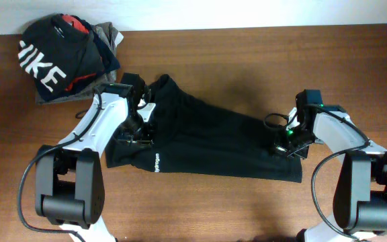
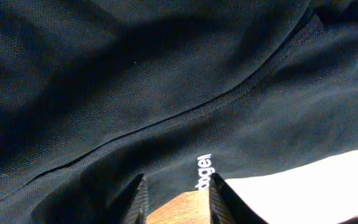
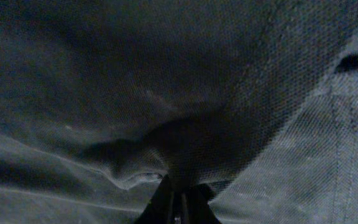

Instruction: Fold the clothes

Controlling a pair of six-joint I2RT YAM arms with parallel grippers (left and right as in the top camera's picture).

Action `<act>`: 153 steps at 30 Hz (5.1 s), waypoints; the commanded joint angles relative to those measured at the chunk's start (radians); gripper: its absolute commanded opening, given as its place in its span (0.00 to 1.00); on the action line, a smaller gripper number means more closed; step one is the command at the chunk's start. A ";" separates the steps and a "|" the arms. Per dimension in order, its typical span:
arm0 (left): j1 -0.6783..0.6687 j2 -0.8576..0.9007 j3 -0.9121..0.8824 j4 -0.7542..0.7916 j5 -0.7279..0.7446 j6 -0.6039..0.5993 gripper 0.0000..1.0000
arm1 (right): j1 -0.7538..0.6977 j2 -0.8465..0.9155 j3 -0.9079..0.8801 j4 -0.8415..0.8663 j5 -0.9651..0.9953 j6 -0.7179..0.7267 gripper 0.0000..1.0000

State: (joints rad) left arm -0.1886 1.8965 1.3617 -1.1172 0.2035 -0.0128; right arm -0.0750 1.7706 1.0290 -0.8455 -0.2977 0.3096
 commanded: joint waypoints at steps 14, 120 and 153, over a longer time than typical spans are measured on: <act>0.002 0.008 0.008 0.017 0.010 0.002 0.50 | -0.105 -0.014 0.353 -0.195 0.081 -0.022 0.04; 0.075 0.230 0.732 0.017 -0.315 0.024 0.00 | -0.130 0.013 0.482 0.010 0.276 -0.164 0.17; 0.080 0.229 0.732 -0.040 -0.297 0.028 0.01 | -0.114 0.318 0.476 -0.109 0.002 -0.182 0.29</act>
State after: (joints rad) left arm -0.1154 2.1380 2.0689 -1.1564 -0.0868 0.0292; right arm -0.1955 2.0827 1.4979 -0.9630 -0.2798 0.1310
